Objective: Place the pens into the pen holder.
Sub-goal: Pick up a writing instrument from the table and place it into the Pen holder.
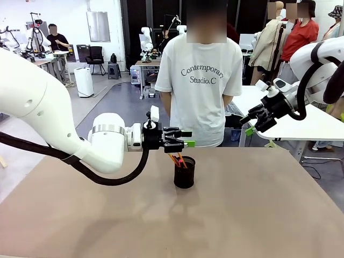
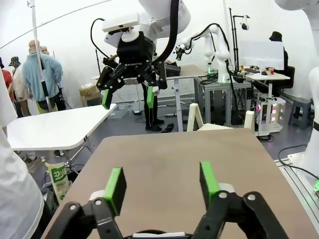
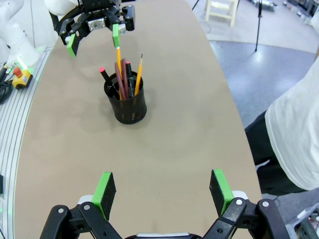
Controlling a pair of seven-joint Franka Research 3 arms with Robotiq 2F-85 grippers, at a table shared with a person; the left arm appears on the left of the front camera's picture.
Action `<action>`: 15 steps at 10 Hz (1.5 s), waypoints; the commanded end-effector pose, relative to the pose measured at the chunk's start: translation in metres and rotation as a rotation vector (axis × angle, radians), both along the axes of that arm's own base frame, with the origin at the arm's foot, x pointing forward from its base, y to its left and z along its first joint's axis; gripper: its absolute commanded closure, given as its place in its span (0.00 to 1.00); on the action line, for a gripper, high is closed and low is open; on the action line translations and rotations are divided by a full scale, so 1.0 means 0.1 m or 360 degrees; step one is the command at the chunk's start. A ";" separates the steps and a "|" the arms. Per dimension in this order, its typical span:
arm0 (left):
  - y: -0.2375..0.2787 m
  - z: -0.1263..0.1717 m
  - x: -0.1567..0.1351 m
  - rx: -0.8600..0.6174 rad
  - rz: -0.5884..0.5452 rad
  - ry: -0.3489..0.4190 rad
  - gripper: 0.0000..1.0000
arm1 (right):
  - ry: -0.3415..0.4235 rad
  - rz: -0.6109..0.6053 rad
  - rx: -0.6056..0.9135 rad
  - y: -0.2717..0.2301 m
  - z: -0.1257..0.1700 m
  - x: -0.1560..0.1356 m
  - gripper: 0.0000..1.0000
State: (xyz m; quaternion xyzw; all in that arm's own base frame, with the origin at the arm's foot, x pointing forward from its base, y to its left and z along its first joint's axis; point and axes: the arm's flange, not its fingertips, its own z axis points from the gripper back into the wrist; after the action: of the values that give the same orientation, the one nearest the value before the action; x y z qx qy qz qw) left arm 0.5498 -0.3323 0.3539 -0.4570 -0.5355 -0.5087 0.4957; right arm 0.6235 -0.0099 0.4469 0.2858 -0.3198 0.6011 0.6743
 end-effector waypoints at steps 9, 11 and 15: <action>0.01 0.06 0.00 -0.0004 0.0002 -0.0016 0.00 | -0.0017 -0.0010 0.0007 0.01 0.02 0.01 0.00; 0.01 0.06 0.00 -0.0004 0.0002 -0.0016 0.00 | -0.0017 -0.0010 0.0007 0.01 0.02 0.01 0.00; 0.54 0.29 0.01 0.0101 -0.0096 0.0026 0.00 | -0.0017 -0.0010 0.0007 0.01 0.02 0.01 0.00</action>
State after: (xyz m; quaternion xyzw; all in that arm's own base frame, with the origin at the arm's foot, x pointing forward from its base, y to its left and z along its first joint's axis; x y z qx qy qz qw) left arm 0.5570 -0.3006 0.3712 -0.4463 -0.5233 -0.5267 0.4996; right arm 0.6235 -0.0099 0.4469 0.2858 -0.3198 0.6011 0.6743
